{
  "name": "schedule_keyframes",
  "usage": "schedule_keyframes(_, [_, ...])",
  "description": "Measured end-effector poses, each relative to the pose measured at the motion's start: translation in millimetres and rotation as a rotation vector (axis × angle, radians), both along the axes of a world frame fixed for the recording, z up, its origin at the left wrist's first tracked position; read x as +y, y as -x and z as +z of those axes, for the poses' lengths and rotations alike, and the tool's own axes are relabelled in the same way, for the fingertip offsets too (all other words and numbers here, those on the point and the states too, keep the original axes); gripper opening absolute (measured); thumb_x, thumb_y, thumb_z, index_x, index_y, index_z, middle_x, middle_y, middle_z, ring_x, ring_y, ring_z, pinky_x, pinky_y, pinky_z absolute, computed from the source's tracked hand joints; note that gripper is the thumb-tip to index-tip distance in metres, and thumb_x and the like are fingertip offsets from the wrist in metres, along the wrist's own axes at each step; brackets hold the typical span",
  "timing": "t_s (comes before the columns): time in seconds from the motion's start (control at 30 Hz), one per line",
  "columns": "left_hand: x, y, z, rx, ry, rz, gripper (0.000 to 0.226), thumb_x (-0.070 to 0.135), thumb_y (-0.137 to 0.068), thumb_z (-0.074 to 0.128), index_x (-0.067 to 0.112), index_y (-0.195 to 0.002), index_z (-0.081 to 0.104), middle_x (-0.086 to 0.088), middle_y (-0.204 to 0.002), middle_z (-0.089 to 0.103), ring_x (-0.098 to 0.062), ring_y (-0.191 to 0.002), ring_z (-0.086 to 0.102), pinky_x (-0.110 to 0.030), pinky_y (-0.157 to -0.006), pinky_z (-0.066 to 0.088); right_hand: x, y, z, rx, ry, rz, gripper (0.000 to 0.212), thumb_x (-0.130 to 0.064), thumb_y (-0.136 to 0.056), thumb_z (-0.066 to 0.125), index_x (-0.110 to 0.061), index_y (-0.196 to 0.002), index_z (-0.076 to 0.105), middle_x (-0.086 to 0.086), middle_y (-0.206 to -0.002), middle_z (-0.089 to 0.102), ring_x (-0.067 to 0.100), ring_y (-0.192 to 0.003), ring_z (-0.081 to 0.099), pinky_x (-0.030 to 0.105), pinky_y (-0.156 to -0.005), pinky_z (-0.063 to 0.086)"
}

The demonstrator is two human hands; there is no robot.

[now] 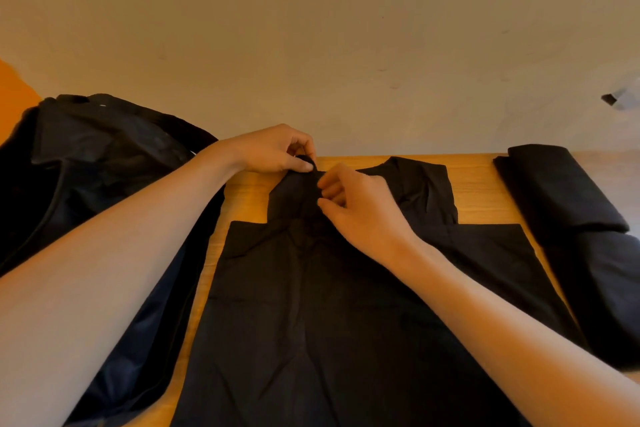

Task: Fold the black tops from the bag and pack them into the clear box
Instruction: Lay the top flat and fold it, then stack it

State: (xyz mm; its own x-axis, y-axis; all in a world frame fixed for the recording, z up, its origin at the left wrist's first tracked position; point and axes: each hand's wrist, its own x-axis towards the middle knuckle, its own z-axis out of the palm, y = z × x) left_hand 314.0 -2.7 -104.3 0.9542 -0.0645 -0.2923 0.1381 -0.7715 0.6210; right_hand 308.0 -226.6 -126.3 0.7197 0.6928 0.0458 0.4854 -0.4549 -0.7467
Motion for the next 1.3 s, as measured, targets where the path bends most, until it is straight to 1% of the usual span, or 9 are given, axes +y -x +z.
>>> schedule_keyframes(0.13, [-2, 1, -11, -0.024, -0.072, 0.099, 0.013, 0.01, -0.094, 0.07, 0.023, -0.094, 0.067, 0.0, -0.096, 0.067, -0.013, -0.082, 0.058, -0.027, -0.072, 0.044, -43, -1, -11, -0.451, 0.222, -0.064, 0.044, -0.046, -0.103, 0.047, -0.024, -0.141, 0.056, 0.001, -0.145, 0.057, 0.024, -0.139, 0.048, 0.038, -0.117, 0.033])
schedule_keyframes(0.27, [-23, 11, -10, -0.209, -0.151, 0.404, 0.014, 0.01, -0.097, 0.059, 0.017, -0.109, 0.061, -0.005, -0.115, 0.054, -0.022, -0.1, 0.055, -0.028, -0.076, 0.044, -81, -5, -24, -0.365, 0.65, -0.123, 0.081, -0.073, -0.092, -0.008, -0.031, -0.162, -0.006, 0.003, -0.17, -0.008, 0.021, -0.156, -0.014, 0.042, -0.128, -0.007])
schedule_keyframes(0.37, [-56, 46, -8, -0.263, -0.366, 0.485, 0.034, 0.029, -0.106, 0.046, 0.017, -0.137, 0.051, -0.008, -0.146, 0.039, -0.031, -0.135, 0.04, -0.041, -0.108, 0.041, -98, -8, -30, -0.3, 0.66, -0.142, 0.082, -0.074, -0.088, -0.014, -0.031, -0.157, -0.022, -0.001, -0.167, -0.025, 0.017, -0.152, -0.028, 0.042, -0.127, -0.011])
schedule_keyframes(0.43, [-84, 77, -16, -0.136, -0.514, 0.363, 0.062, 0.048, -0.109, 0.028, 0.018, -0.162, 0.017, -0.004, -0.17, 0.004, -0.028, -0.157, 0.006, -0.042, -0.125, 0.015, -101, -8, -30, -0.297, 0.642, -0.144, 0.08, -0.075, -0.089, -0.013, -0.031, -0.155, -0.028, -0.003, -0.165, -0.028, 0.016, -0.151, -0.029, 0.042, -0.127, -0.01])
schedule_keyframes(0.53, [-114, 109, -37, -0.008, -0.615, 0.3, 0.075, 0.061, -0.103, 0.002, 0.016, -0.16, -0.016, -0.004, -0.166, -0.029, -0.019, -0.153, -0.028, -0.039, -0.125, -0.012, -100, -11, -28, -0.29, 0.681, -0.13, 0.079, -0.078, -0.092, -0.01, -0.035, -0.156, -0.024, -0.002, -0.166, -0.027, 0.018, -0.152, -0.029, 0.044, -0.127, -0.01])
schedule_keyframes(0.7, [-137, 124, -47, -0.142, -0.69, 0.336, 0.086, 0.068, -0.095, -0.002, 0.012, -0.161, -0.009, -0.011, -0.169, -0.018, -0.024, -0.155, -0.022, -0.044, -0.128, -0.008, -63, -23, -7, -0.462, 0.543, -0.168, 0.069, -0.061, -0.104, 0.019, -0.027, -0.164, 0.011, 0.014, -0.17, 0.008, 0.033, -0.158, -0.001, 0.047, -0.128, -0.001])
schedule_keyframes(0.87, [-152, 126, -55, -0.138, -0.664, 0.313, 0.086, 0.068, -0.098, 0.004, 0.014, -0.164, 0.008, -0.011, -0.171, 0.0, -0.027, -0.158, -0.006, -0.046, -0.129, -0.001, 35, -44, 1, -0.267, 0.168, -0.07, 0.038, -0.049, -0.103, 0.052, -0.017, -0.115, 0.068, 0.006, -0.113, 0.066, 0.028, -0.108, 0.06, 0.042, -0.096, 0.045])
schedule_keyframes(1.03, [-154, 129, -55, -0.164, -0.663, 0.332, 0.08, 0.067, -0.099, 0.006, 0.022, -0.164, 0.008, -0.009, -0.172, 0.0, -0.028, -0.158, -0.003, -0.048, -0.128, 0.0, 89, -57, 5, 0.006, 0.432, -0.01, 0.048, -0.058, -0.092, 0.063, -0.017, -0.071, 0.055, 0.0, -0.071, 0.057, 0.023, -0.078, 0.059, 0.038, -0.075, 0.044])
schedule_keyframes(1.3, [-156, 132, -57, -0.219, -0.621, 0.359, 0.079, 0.066, -0.099, 0.013, 0.022, -0.164, 0.008, -0.007, -0.172, -0.003, -0.028, -0.158, -0.007, -0.049, -0.128, -0.001, 92, -59, 30, 0.375, 0.251, -0.058, 0.015, -0.018, -0.094, 0.067, -0.003, -0.096, 0.068, 0.006, -0.082, 0.065, 0.014, -0.064, 0.062, 0.024, -0.056, 0.043])
